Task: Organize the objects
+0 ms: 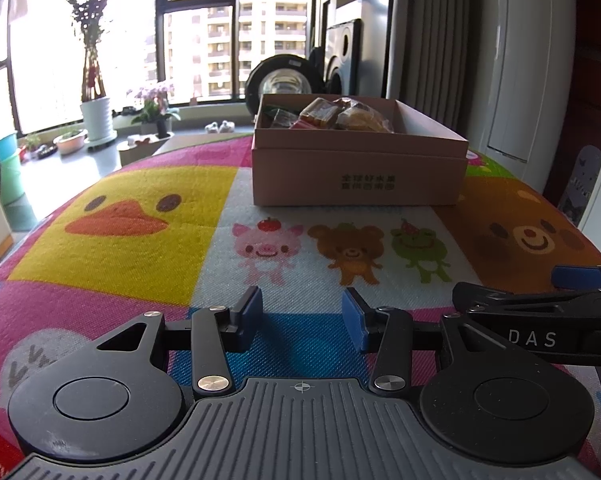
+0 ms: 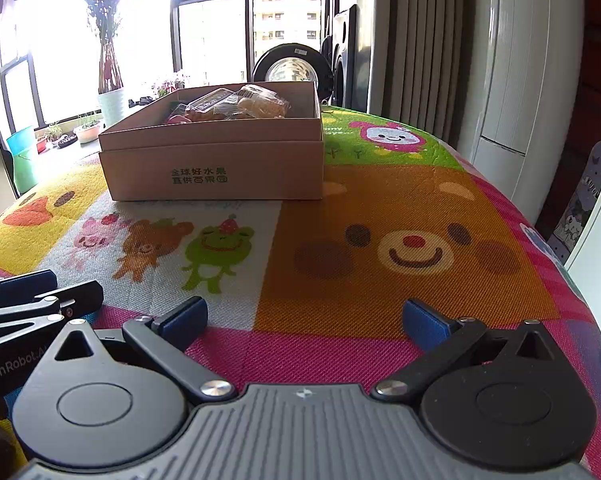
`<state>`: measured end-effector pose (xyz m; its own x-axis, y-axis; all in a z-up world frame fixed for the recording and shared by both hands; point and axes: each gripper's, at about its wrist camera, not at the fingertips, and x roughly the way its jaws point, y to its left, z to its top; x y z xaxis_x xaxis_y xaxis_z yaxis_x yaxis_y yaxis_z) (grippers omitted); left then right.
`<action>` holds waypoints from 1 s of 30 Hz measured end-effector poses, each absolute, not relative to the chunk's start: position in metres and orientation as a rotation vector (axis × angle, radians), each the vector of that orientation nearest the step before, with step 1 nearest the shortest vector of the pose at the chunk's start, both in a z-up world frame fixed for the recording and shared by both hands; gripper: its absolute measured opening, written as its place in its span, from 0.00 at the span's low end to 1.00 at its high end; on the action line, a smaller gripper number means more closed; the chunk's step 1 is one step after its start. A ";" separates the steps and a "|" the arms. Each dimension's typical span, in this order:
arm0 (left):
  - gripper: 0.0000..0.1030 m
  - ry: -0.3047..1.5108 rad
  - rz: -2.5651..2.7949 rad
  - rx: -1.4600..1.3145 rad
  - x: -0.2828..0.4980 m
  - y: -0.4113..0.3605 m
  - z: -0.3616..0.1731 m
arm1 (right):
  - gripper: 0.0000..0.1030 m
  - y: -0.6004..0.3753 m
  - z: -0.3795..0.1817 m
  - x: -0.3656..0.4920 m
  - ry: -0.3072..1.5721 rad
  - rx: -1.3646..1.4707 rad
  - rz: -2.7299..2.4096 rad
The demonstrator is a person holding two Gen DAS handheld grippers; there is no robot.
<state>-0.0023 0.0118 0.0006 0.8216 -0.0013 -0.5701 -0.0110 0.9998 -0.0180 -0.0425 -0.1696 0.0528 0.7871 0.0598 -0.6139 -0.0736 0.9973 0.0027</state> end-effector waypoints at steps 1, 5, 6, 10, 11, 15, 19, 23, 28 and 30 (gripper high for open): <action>0.47 0.607 0.006 -0.018 -0.002 0.012 0.001 | 1.00 -0.170 0.053 -0.042 0.661 -0.022 0.072; 0.47 0.607 0.009 -0.011 -0.002 0.010 0.001 | 1.00 -0.170 0.053 -0.043 0.661 -0.022 0.072; 0.47 0.608 0.011 -0.007 -0.001 0.009 0.001 | 1.00 -0.170 0.053 -0.043 0.661 -0.022 0.072; 0.47 0.608 0.012 -0.009 -0.001 0.009 0.000 | 1.00 -0.170 0.053 -0.042 0.661 -0.022 0.072; 0.47 0.609 0.011 -0.011 -0.001 0.009 0.000 | 1.00 -0.170 0.053 -0.043 0.661 -0.021 0.072; 0.47 0.608 0.011 -0.010 -0.002 0.008 0.001 | 1.00 -0.170 0.053 -0.041 0.662 -0.022 0.072; 0.47 0.608 0.013 -0.007 -0.005 0.005 0.002 | 1.00 -0.170 0.053 -0.042 0.661 -0.021 0.072; 0.47 0.608 0.010 -0.017 -0.006 0.005 0.004 | 1.00 -0.170 0.053 -0.042 0.661 -0.021 0.072; 0.47 0.607 0.010 -0.016 -0.005 0.005 0.003 | 1.00 -0.169 0.052 -0.043 0.661 -0.021 0.072; 0.47 0.608 0.009 -0.017 -0.006 0.005 0.003 | 1.00 -0.169 0.052 -0.043 0.661 -0.021 0.072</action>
